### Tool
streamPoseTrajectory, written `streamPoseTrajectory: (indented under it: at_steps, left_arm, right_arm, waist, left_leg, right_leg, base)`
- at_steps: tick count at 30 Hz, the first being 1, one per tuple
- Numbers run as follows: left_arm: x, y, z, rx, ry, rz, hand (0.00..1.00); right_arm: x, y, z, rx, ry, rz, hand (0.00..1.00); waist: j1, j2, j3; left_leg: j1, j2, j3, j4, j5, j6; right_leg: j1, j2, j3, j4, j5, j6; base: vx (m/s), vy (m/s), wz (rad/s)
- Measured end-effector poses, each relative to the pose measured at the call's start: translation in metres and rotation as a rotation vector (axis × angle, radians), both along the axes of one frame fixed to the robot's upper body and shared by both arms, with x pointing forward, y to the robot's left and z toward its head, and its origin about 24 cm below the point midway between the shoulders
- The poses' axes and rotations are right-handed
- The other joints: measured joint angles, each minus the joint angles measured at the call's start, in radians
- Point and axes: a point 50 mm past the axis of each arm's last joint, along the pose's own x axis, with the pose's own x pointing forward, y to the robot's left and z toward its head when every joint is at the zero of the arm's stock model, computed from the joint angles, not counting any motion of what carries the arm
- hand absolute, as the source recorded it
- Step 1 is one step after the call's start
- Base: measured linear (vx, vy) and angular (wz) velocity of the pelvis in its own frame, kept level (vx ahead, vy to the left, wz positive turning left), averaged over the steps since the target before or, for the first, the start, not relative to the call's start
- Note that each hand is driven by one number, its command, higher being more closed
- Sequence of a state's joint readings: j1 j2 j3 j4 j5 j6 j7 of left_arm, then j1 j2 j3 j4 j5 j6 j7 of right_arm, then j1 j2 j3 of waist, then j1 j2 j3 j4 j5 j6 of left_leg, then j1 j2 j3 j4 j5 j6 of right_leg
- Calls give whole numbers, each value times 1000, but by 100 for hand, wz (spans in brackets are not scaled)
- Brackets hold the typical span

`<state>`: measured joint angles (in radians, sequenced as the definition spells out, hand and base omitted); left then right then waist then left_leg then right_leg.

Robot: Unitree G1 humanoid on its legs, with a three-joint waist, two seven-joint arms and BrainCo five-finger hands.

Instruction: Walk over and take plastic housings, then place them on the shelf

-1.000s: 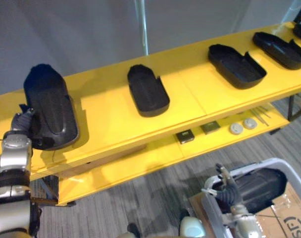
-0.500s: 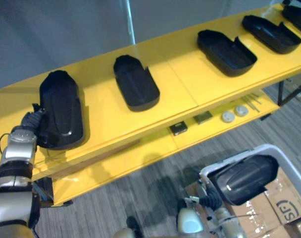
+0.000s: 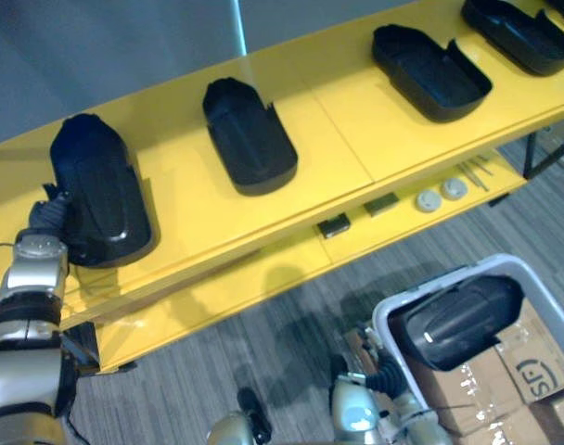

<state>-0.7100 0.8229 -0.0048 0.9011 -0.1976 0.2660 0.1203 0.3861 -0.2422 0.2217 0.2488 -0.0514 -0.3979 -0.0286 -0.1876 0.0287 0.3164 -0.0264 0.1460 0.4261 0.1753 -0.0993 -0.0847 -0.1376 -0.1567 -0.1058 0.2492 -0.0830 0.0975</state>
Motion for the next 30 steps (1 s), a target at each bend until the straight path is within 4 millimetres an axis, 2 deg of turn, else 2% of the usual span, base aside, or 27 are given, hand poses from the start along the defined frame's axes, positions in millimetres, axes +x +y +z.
streamPoseTrajectory:
  at_steps: [6,7,22,30]
  left_arm:
    - [5,-2,8,6,-23,8,100]
    - [5,-2,8,6,-23,8,0]
    - [6,0,16,33,-66,74,0]
    - [6,2,35,90,-221,203,0]
  right_arm:
    - [0,1,0,0,-3,-5,0]
    - [0,1,0,0,-3,-4,0]
    - [-1,5,-1,6,3,19,0]
    - [-2,12,4,15,-54,34,0]
  waist:
    - [-4,0,47]
    - [-4,1,49]
    - [-17,11,65]
    - [-20,11,65]
  left_leg:
    - [-12,7,0,30,-11,2]
    - [-12,9,0,32,-13,2]
    - [-28,15,20,62,-26,9]
    - [-26,14,19,62,-26,9]
  right_leg:
    - [-2,1,2,0,9,-2]
    - [-2,2,3,0,9,-2]
    - [-15,2,23,0,18,3]
    - [-13,1,23,-1,23,5]
  base:
    - [-31,-2,-1]
    - [-47,1,-5]
    - [-3,5,-3]
    - [-4,0,0]
